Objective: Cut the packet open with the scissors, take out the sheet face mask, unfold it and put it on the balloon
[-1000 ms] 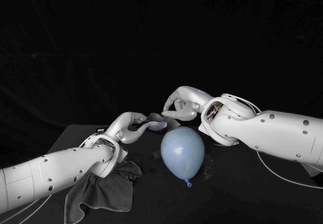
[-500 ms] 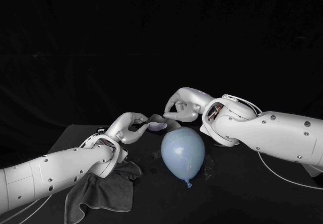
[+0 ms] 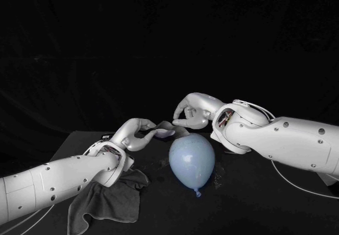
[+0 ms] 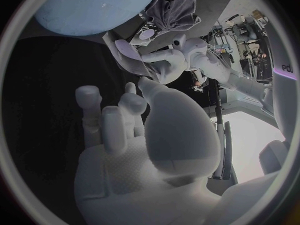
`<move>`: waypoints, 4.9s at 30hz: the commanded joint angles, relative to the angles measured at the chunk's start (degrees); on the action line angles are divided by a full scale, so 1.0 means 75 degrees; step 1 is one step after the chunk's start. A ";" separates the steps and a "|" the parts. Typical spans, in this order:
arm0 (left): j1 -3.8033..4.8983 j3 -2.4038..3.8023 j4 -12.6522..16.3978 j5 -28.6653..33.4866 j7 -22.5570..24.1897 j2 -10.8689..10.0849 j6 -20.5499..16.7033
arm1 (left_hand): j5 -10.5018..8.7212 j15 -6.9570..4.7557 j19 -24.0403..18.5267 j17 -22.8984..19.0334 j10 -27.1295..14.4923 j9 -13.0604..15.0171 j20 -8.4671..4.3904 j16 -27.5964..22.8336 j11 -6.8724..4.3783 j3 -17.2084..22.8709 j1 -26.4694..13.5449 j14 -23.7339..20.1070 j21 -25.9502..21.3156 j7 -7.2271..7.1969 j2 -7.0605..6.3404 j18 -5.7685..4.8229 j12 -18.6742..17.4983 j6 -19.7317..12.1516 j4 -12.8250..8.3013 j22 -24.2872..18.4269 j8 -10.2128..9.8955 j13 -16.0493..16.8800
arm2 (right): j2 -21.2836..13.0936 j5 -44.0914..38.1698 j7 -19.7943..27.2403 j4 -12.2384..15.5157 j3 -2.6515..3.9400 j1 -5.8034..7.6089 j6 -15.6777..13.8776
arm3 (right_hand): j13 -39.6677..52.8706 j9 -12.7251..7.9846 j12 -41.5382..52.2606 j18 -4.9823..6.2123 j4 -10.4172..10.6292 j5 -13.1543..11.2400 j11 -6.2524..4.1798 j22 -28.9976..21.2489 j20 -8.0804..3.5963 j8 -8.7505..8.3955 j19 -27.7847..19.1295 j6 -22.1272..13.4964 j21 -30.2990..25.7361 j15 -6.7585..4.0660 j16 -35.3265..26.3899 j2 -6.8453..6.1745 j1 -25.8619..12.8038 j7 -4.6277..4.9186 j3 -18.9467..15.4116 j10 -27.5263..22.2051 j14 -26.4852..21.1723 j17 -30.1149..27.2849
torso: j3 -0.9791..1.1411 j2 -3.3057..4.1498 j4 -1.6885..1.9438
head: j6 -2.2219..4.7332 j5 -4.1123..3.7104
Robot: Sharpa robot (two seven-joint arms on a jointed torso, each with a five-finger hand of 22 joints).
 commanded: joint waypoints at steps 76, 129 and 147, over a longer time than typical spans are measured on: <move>0.0050 0.0137 0.0572 0.0789 0.0304 -0.0144 0.0306 | 0.0026 0.0007 -0.0006 0.0006 0.0066 0.0453 -0.0004 -0.0105 0.0024 0.0170 -0.0079 0.0032 0.0010 0.0053 0.0117 0.0125 -0.0083 0.0018 -0.0062 0.0004 0.0100 0.0003 | 0.0103 -0.1639 0.0243 -0.0249 -0.0059 -0.0237 0.0809 | -0.0572 -0.0090 -0.0929 0.0186 -0.0210 -0.0077 0.0232 -0.0237 0.0219 -0.0134 -0.0804 -0.0595 -0.1195 0.0219 -0.0234 -0.0464 -0.0184 0.0233 0.0204 -0.0736 -0.0615 -0.0553 | 0.0001 -0.0004 -0.0001 | -0.0016 -0.0008; 0.0448 0.0172 0.0495 0.2676 -0.0374 -0.0356 -0.0033 | 0.0047 0.0391 -0.0680 0.0036 -0.1741 0.0040 -0.0025 -0.0229 0.0526 -0.4985 0.0139 -0.0799 0.0088 0.0598 -0.0541 -0.0339 0.0593 -0.0969 0.1129 0.0249 -0.0769 0.0123 | 0.0854 -0.0377 -0.2451 -0.1951 -0.0029 -0.0242 -0.0290 | 0.2496 0.0679 0.3265 -0.0414 -0.1569 0.0974 -0.0506 0.1411 -0.0200 0.2096 0.1550 0.0415 0.2213 -0.0466 0.0971 0.0259 -0.0849 -0.0579 0.2725 0.1130 0.1264 0.2477 | -0.0009 -0.0019 0.0006 | 0.0272 -0.0287; 0.0523 0.0183 0.0077 0.2514 -0.2737 0.1152 0.1465 | 0.0062 -0.0668 0.2424 0.2482 -0.0307 0.0123 -0.1082 0.4236 -0.0209 -0.6037 -0.2779 0.2146 0.2250 0.0059 -0.0295 0.0212 0.1636 -0.0490 0.1180 0.1110 -0.0288 0.0456 | 0.1514 -0.1869 -0.3203 -0.2304 -0.0028 -0.0348 -0.0087 | 0.2691 0.0706 0.3491 -0.0456 -0.1895 0.1942 -0.0556 0.1470 -0.0202 0.2365 0.1694 0.0464 0.2480 -0.0509 0.0981 0.0226 -0.1235 -0.0629 0.2946 0.1247 0.1279 0.2511 | 0.0007 0.0002 -0.0004 | 0.0369 -0.0348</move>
